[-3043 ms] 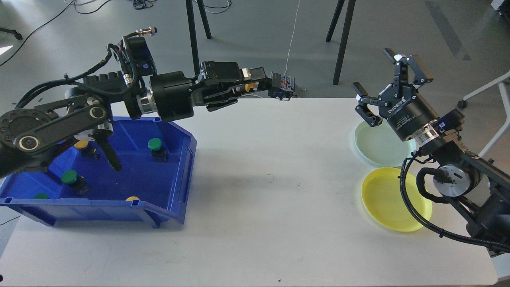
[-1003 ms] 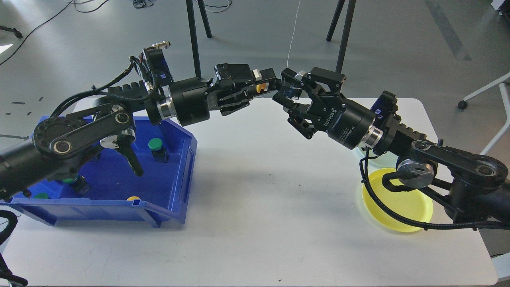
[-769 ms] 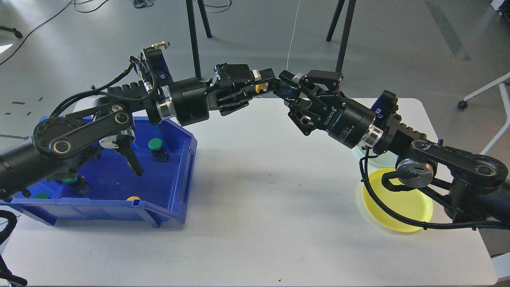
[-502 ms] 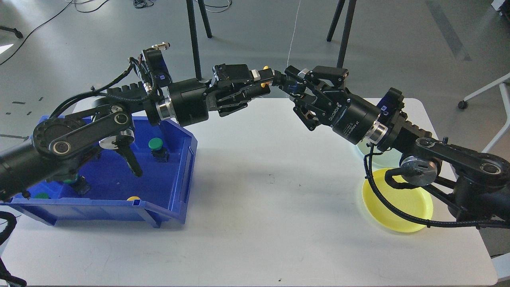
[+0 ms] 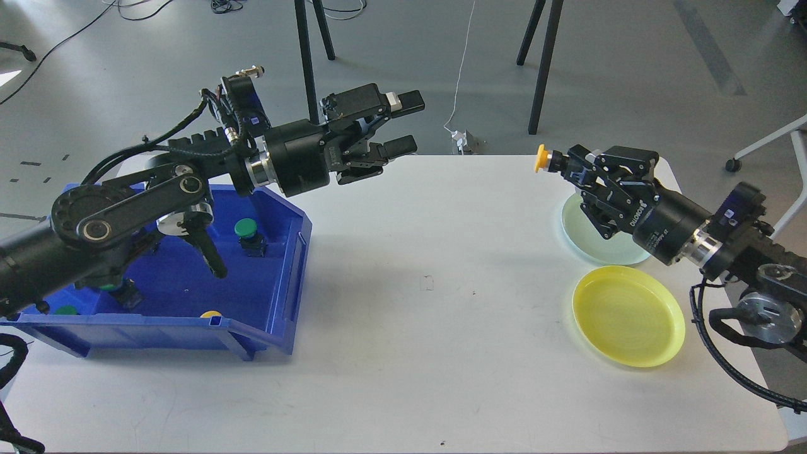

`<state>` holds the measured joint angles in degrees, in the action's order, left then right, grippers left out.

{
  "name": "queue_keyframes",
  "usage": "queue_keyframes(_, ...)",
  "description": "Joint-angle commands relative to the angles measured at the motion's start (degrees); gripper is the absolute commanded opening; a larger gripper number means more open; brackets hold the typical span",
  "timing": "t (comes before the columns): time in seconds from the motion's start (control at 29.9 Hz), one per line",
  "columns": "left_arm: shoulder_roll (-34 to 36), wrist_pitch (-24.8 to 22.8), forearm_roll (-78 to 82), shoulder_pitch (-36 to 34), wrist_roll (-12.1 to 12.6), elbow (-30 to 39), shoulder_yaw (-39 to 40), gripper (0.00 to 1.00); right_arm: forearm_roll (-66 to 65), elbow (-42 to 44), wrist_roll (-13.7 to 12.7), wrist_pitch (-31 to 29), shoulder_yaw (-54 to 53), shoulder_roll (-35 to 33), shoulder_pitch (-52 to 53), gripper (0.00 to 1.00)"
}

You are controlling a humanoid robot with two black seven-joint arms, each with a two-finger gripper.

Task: Pass button and place on color plate
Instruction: 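Carry the button with the right gripper and release it on the yellow plate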

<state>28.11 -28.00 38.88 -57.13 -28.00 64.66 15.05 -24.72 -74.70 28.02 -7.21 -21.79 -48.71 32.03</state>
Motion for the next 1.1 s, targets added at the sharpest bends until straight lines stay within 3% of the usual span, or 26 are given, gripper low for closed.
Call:
queue_keyframes(0.0, -0.08, 0.00, -0.12, 0.00, 0.00, -0.06, -0.02, 0.95, -8.92, 0.00, -0.02, 11.49, 0.08, -2.70, -6.97, 0.01)
queue_keyframes(0.13, -0.17, 0.00, -0.12, 0.00, 0.00, -0.06, 0.07, 0.95, -18.24, 0.26, -0.02, 21.43, 0.17, -2.71, -13.12, 0.03)
queue_keyframes(0.27, -0.17, 0.00, -0.12, 0.00, 0.00, -0.15, -0.02, 0.95, -23.70, 2.54, -0.02, 25.05, 0.26, -2.18, -15.94, 0.03)
queue_keyframes(0.43, -0.25, 0.00, -0.21, 0.00, 0.00, -0.15, 0.07, 0.95, -24.32, 8.69, -0.02, 26.72, 3.50, -0.60, -16.39, 0.14)
queue_keyframes(0.67, -0.25, 0.00, -1.26, 0.09, 0.00, -0.33, -0.02, 0.95, -24.32, 10.54, -0.02, 27.78, 5.97, 1.24, -16.21, 0.32)
queue_keyframes(1.07, -0.25, 0.00, -1.26, 0.09, 0.00, -0.33, 0.07, 0.95, -24.23, 11.25, -0.02, 27.86, 5.97, 2.65, -16.12, 0.44)
